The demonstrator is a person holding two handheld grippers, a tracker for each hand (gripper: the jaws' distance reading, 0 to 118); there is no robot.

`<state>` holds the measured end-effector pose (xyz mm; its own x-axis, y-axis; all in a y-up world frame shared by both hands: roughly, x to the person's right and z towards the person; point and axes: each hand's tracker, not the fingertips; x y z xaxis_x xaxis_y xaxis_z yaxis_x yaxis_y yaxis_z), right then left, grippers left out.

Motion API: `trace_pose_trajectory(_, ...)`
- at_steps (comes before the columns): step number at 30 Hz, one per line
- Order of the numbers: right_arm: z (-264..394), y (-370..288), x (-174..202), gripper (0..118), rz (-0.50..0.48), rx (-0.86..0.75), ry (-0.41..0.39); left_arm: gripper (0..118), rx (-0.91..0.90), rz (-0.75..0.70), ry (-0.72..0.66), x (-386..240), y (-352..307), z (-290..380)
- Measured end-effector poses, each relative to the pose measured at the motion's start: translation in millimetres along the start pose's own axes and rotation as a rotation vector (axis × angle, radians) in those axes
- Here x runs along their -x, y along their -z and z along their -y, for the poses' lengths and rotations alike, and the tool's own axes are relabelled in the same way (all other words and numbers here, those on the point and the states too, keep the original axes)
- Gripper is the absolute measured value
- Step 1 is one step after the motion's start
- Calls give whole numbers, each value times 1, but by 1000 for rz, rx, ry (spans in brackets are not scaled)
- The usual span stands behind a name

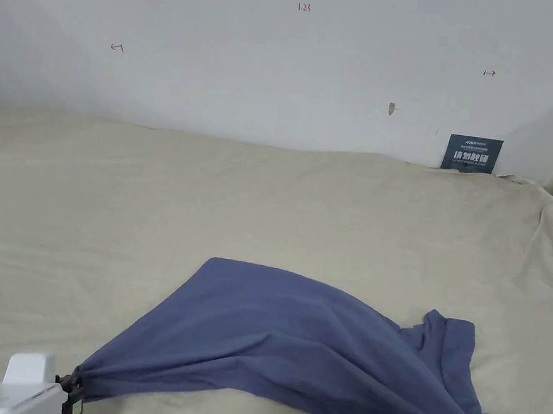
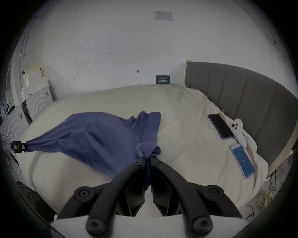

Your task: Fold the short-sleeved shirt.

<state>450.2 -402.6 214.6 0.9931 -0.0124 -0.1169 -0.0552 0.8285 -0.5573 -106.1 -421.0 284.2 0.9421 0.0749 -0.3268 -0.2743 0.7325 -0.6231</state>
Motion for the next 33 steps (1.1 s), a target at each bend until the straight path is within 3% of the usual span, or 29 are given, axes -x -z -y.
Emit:
trace_pose_trajectory(7,24,-46,0,3,17,9,0,3,-6,-27,-18,27,-37,27)
trace_pose_trajectory(9,36,-43,-14,3,15,25,-19,3,6,-45,-17,34,-38,33)
trace_pose_trajectory(14,48,-36,0,3,52,117,-96,3,45,-58,-23,27,-28,45)
trace_pose_trajectory(18,58,-9,6,3,62,227,-82,3,90,-50,-29,14,-10,48)
trace_pose_trajectory(22,66,3,20,3,84,353,-4,3,162,-58,-39,7,10,56)
trace_pose_trajectory(26,72,-1,26,4,83,357,18,6,202,-76,-76,6,16,63)
trace_pose_trajectory(27,70,-3,29,5,84,358,13,10,194,-82,-80,4,14,60)
trace_pose_trajectory(28,63,-10,31,14,83,355,7,16,202,-87,-94,3,14,57)
trace_pose_trajectory(29,59,-13,33,31,84,354,2,24,228,-78,-112,2,13,52)
trace_pose_trajectory(30,53,-18,35,52,91,349,-3,37,245,-68,-137,0,9,45)
trace_pose_trajectory(31,46,-24,36,77,99,321,-7,65,238,-53,-152,-2,5,39)
trace_pose_trajectory(32,40,-26,27,86,105,260,-11,81,223,-45,-158,-6,-1,33)
trace_pose_trajectory(33,29,-35,28,87,113,197,-25,94,200,-29,-155,-11,-9,26)
